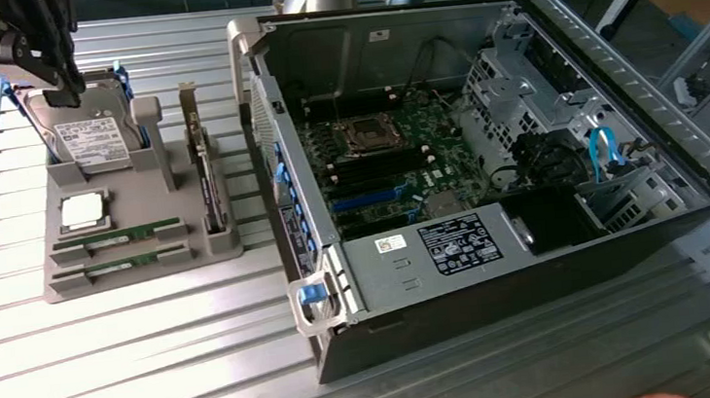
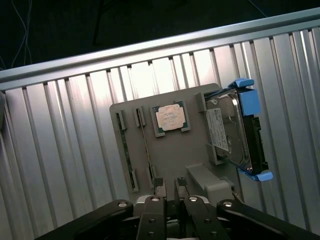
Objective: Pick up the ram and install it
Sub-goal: 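Pick up the ram and move it above insertion slot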
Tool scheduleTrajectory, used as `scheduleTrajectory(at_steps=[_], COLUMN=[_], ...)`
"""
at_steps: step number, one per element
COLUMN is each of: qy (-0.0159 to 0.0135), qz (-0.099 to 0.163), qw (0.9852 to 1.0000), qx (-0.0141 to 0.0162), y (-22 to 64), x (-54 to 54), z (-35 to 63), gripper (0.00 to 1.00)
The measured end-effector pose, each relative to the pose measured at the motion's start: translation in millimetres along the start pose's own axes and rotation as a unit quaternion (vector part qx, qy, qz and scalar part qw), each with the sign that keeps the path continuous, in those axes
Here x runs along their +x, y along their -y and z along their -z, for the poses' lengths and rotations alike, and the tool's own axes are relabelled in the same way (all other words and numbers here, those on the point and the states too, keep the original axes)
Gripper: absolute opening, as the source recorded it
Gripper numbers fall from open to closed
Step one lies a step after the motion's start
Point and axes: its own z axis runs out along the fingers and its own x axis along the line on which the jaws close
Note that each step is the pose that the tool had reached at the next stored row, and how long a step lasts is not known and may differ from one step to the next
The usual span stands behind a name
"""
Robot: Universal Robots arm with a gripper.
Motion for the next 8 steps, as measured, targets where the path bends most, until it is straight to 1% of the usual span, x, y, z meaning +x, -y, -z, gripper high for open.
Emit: scheduleTrajectory(at_steps=[1, 2, 6, 8], qy=[0.0, 0.0, 0.0, 0.0006], qz=[0.0, 0.0, 0.0, 0.0], qw=[1.0, 1.0, 1.0, 1.0], qx=[0.0, 0.0, 0.0, -0.0001], y=[0.0, 0.0, 0.0, 0.3], x=[0.0, 0.0, 0.2, 1.5], z=[0.0, 0.0, 0.0, 0.1], gripper=[0.23, 0.3, 0.3, 0.3])
